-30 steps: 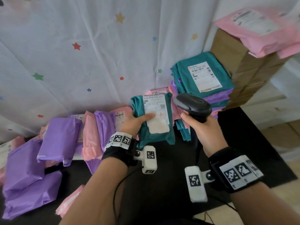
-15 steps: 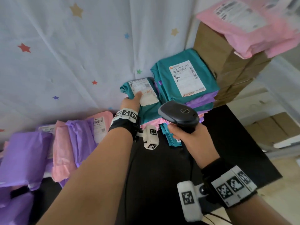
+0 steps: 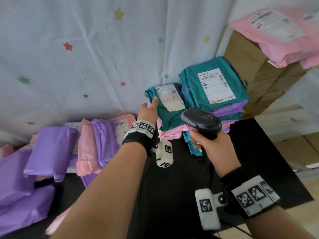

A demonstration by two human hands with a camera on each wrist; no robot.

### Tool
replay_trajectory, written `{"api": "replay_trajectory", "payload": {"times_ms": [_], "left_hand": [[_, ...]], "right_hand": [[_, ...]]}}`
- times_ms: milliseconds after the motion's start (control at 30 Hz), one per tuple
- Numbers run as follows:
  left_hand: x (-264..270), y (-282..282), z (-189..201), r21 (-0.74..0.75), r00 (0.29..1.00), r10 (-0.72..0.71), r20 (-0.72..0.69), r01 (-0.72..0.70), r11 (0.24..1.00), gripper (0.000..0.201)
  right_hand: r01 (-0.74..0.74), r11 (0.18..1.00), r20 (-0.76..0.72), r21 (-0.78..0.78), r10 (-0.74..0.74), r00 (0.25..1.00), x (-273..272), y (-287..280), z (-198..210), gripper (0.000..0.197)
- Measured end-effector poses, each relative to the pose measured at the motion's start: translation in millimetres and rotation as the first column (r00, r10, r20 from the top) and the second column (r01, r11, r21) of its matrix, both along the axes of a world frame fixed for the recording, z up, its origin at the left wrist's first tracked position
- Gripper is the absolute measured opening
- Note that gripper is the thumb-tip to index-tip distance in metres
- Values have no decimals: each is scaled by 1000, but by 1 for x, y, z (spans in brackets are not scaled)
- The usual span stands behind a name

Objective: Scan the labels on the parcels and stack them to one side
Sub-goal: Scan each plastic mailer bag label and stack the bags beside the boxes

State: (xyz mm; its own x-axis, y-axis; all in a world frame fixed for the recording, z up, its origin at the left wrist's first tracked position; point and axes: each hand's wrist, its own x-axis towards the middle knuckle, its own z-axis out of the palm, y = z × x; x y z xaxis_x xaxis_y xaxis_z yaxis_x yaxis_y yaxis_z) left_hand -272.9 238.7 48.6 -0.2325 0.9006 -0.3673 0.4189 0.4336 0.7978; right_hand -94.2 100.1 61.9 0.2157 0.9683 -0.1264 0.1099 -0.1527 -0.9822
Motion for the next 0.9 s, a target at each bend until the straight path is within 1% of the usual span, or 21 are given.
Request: {"api": "replay_trajectory", "payload": {"times_ms": [100,200,267,300,400,500,567,600,667,733,800,900], "left_hand": [[-25,-35,7,116,997,7,-78,2,993,49],[-57,-77,8,242,986,32,-164,9,970,29],[-84,-103,7,299,961,111,-254,-31,954,27],[-99,-114,6,333,935,166,-314,-55,941,28],[-150,-136,2,397,827,268,-494,-60,916,32],[-203,-145,-2,329,729,302,-614,-111,938,43],[-233,-148,-6,209,679,264,-685,-164,964,57],[-245,-149,-8,119,668,207,-715,-176,977,67],[-262,-149,-12,-49,660,87,-746,-185,982,81],[-272,-150,-16,-133,666,32,-745,-196,971,86],[-277,-151,-18,-142,682,46,-730,-217,966,84],[-277,-152,-16,-107,687,82,-722,-229,968,80]], "right_hand": [[45,999,-40,-1,-45,998,-16,-1,-5,22],[21,999,-1,-31,-21,1000,-43,-3,-11,15],[-13,999,-4,-42,13,1000,-65,-5,-14,15],[-35,998,-11,-51,35,999,-77,-6,-15,15],[-124,989,-26,-84,122,992,-110,-9,-17,11],[-200,976,-25,-82,199,980,-138,-14,-17,11],[-229,969,-31,-93,228,973,-155,-16,-16,13],[-240,966,-35,-99,238,971,-162,-17,-16,16],[-260,960,-28,-108,259,966,-174,-19,-17,19],[-271,955,-17,-116,271,962,-183,-21,-17,21],[-270,955,-10,-122,271,963,-190,-23,-18,22],[-261,956,-5,-132,263,965,-196,-25,-18,24]]}}
